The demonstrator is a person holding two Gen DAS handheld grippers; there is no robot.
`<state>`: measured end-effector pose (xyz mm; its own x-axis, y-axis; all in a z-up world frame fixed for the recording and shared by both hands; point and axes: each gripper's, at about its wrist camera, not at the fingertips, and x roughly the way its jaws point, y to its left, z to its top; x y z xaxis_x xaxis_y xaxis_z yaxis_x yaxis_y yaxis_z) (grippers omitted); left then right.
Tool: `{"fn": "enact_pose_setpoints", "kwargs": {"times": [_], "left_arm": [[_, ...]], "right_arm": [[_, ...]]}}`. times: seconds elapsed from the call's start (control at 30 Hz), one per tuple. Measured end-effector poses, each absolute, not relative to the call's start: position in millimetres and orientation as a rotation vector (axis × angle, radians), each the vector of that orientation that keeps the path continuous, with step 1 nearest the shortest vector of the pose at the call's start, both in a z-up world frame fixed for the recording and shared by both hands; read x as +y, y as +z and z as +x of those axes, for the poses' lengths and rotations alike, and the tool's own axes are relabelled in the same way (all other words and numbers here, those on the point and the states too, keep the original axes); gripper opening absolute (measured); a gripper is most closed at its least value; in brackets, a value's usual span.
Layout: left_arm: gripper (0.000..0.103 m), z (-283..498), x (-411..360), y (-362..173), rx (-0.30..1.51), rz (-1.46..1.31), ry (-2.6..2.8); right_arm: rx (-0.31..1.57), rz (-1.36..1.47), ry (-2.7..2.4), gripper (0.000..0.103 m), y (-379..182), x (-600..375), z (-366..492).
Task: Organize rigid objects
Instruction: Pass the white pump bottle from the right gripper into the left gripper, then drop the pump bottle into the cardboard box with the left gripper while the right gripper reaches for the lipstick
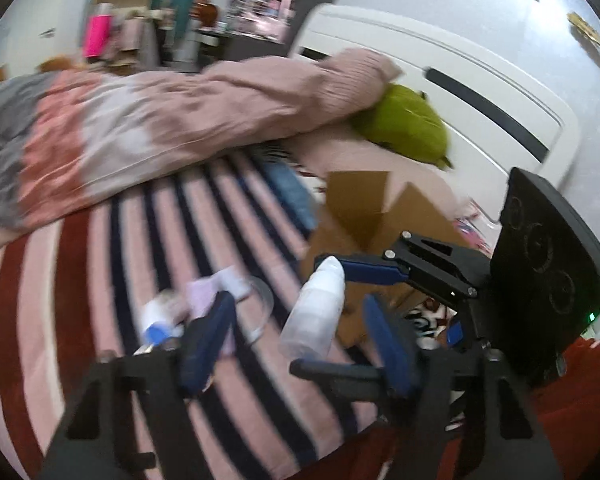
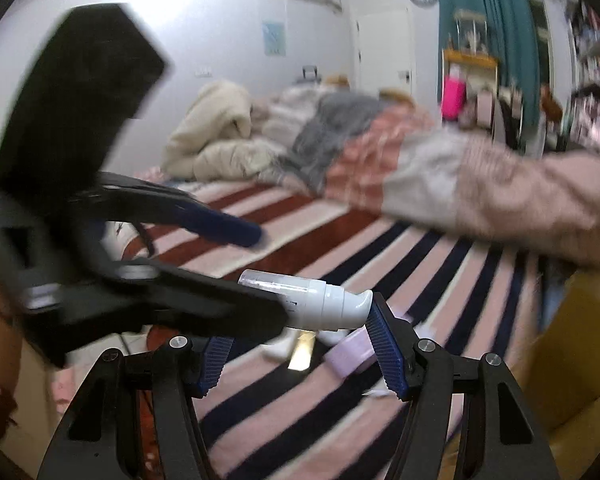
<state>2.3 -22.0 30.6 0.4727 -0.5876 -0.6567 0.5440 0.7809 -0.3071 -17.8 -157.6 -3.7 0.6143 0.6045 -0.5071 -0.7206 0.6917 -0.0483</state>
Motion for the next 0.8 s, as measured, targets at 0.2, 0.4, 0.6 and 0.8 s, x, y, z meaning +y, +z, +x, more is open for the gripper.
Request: {"fn": "enact_pose_setpoints", "kwargs": {"times": [0.2, 0.4, 0.6, 0.8], "left_arm": [[0.03, 32, -119, 41, 0.892, 0.097, -0.825], [0.03, 68, -188, 14, 1.001, 0.154, -0.911], [0.064, 81, -198, 1, 1.041, 0.187, -0.822], [0.074, 69, -149, 24, 0.962, 0.115, -0.753]], "right_arm": [[0.451, -0.25, 0.632, 0.06, 13, -220, -5], [0.58, -0.24, 0.502, 0.06, 7, -272, 19], [0.713, -0.172, 0.493, 0.064, -6, -301, 34], [0.681, -0.184, 0.49, 0.091, -2, -297, 29]]}}
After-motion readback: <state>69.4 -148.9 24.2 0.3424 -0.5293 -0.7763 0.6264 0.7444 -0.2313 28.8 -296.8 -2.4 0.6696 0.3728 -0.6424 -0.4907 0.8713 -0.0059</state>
